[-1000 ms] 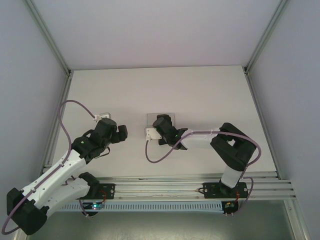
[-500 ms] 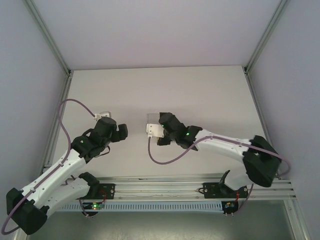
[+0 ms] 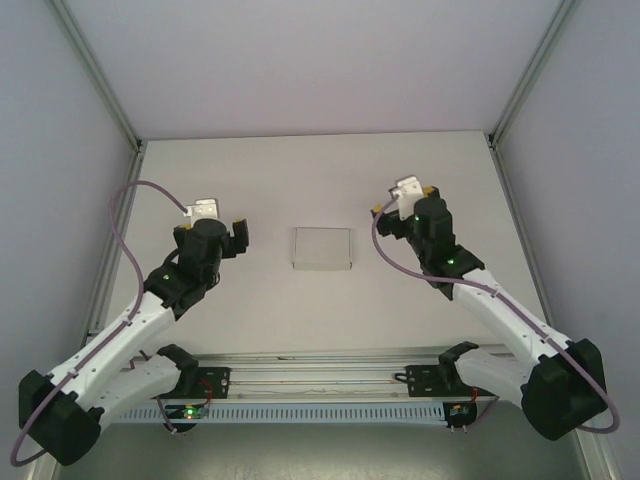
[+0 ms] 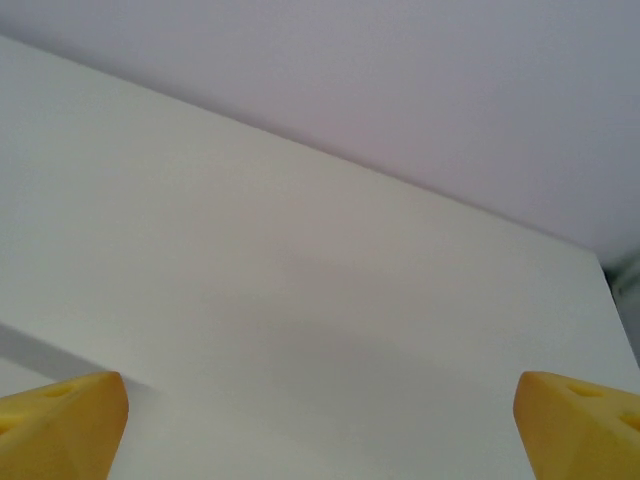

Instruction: Assemble paper box

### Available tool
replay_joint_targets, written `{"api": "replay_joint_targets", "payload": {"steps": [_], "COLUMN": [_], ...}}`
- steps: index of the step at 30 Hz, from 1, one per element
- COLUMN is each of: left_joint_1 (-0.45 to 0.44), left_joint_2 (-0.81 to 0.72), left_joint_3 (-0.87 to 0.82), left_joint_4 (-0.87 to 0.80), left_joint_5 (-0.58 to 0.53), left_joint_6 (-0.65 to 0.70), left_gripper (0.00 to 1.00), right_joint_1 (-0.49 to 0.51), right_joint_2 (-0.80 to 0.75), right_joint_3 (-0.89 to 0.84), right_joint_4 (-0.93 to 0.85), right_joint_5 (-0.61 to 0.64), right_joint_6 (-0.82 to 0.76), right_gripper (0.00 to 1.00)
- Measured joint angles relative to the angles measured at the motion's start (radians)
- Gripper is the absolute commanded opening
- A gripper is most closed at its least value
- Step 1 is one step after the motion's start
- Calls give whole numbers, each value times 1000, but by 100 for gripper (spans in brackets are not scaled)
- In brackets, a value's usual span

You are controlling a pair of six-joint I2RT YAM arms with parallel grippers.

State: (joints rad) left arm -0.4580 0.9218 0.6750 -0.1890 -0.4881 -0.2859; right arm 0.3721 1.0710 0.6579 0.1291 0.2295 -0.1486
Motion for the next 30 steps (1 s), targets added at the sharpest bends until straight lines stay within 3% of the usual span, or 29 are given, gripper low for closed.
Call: {"api": "replay_joint_targets", "payload": {"steps": [6,12,22,25,27,30], "left_joint_1": [181,358,436,447,449,449], "left_joint_2": [87,205,437,628,666,658], "left_joint_3": [-207,-316,-468,-489,-477,-418], "left_joint_4": [272,536,1059,1272,1247,1233], "left_joint_5": [31,177,372,411,453,479], "left_joint_6": [182,245,260,255,256,256], "left_gripper": [100,100,100,100,100,100], "right_joint_1": [-254,-306,-395,-406,-402,-402], "right_joint_2": [0,97,393,403,449,462], "right_joint_3": [-241,-370,-515,-531,-502,-389], "right_joint_4": [204,498,1046,1116,1144,1003], "right_joint_5": [-115,-202,-378,-392,-403,-391], "right_joint_6": [83,68,99,102,107,122], "right_gripper": [98,98,98,98,98,98]}}
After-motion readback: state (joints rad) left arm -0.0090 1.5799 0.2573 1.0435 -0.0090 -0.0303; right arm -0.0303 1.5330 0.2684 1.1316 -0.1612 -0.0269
